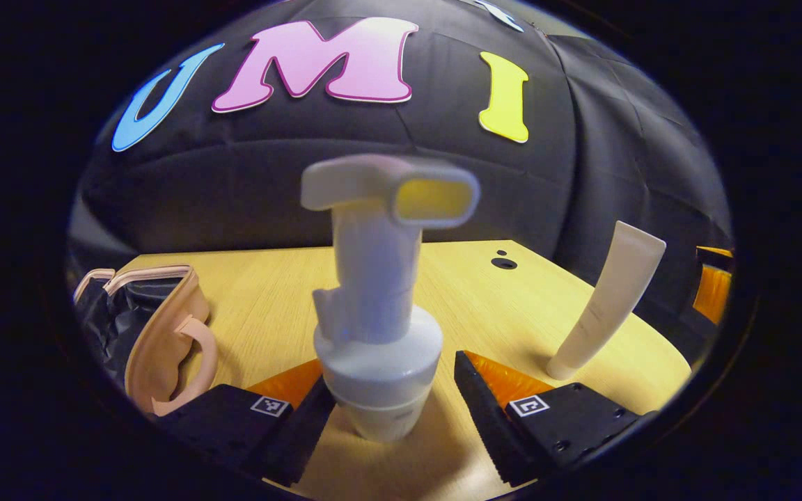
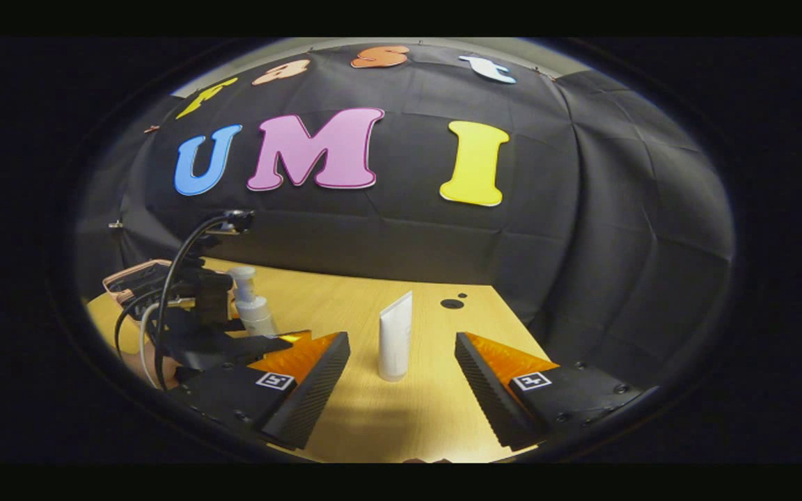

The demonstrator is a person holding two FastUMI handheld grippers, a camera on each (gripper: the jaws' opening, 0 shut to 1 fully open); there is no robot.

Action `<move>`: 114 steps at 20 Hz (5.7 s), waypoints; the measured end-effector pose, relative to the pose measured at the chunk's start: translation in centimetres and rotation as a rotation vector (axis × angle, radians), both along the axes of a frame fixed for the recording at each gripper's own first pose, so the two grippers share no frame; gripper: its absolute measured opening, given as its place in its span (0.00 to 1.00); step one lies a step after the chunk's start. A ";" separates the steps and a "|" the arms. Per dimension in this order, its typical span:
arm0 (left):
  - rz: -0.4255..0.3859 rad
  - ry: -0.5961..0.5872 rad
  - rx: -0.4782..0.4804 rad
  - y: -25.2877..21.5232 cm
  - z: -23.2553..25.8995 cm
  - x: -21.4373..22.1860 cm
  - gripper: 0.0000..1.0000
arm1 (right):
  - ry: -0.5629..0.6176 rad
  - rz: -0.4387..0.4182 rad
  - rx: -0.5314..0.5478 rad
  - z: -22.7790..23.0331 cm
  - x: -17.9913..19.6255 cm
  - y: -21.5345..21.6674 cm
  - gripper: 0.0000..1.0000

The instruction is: First open the suitcase, pack the skin care products into it, and then close the suitcase.

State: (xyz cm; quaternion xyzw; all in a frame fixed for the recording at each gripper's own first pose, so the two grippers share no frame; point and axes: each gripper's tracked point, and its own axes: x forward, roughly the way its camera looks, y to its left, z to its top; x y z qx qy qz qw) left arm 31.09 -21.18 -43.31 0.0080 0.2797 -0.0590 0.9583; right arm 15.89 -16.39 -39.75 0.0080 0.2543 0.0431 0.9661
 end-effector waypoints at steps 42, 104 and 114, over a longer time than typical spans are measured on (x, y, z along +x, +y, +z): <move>-0.005 -0.085 -0.054 3.8 7.1 -4.3 0.63 | 0.033 -0.076 -0.048 -4.0 6.7 2.8 0.36; 0.379 0.259 -0.265 39.5 16.9 -24.5 0.92 | 0.770 0.178 0.147 -11.2 -0.7 49.2 0.36; 0.492 0.232 -0.195 47.1 16.3 -23.6 0.92 | 0.723 0.134 0.148 -9.0 0.6 49.0 0.81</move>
